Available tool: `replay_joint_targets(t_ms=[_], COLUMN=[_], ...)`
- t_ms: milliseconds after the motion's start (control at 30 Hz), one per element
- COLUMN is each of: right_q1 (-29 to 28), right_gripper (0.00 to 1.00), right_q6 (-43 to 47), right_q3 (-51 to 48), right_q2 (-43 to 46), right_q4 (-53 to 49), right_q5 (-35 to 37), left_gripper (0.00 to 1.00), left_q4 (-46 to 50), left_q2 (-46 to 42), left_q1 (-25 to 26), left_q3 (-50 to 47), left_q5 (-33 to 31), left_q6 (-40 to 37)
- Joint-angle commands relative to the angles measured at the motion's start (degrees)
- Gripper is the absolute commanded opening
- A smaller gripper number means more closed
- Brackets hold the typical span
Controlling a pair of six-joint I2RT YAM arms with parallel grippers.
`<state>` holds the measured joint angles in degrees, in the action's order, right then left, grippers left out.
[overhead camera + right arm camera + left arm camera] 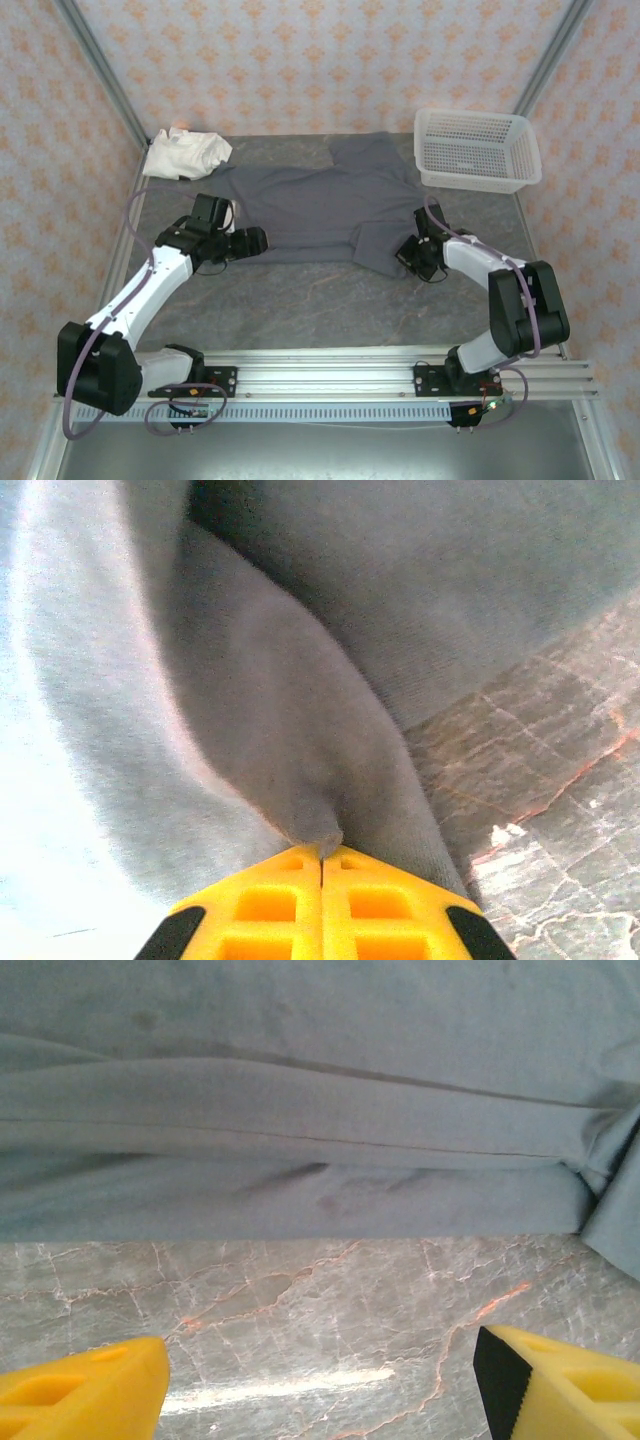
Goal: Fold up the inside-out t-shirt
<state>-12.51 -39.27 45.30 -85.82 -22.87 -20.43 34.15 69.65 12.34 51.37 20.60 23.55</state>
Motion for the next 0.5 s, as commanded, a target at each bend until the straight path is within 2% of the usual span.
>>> replay_joint_targets(t_ms=[0, 133, 333, 467], right_q1=[-0.6, -0.5, 0.1, 0.2], right_gripper=[0.0, 0.0, 0.0, 0.0], right_q6=[-4.2, -11.1, -19.3, -18.3], right_q3=[6.3, 17.4, 38.8, 58.6], right_q2=[3.0, -3.5, -22.8, -35.7], right_q4=[-1.5, -2.5, -3.8, -11.1], right_q5=[-0.4, 2.3, 11.7, 13.5], left_gripper=[0.81, 0.81, 0.81, 0.81], left_q4=[0.7, -0.4, -0.4, 0.5], left_q2=[-0.3, 0.3, 0.3, -1.7], left_q1=[0.1, 0.1, 0.1, 0.1], left_q3=[-0.4, -0.6, -1.9, -3.2], left_q5=[-0.3, 0.2, 0.8, 0.2], left_q6=[0.0, 0.6, 1.6, 1.8])
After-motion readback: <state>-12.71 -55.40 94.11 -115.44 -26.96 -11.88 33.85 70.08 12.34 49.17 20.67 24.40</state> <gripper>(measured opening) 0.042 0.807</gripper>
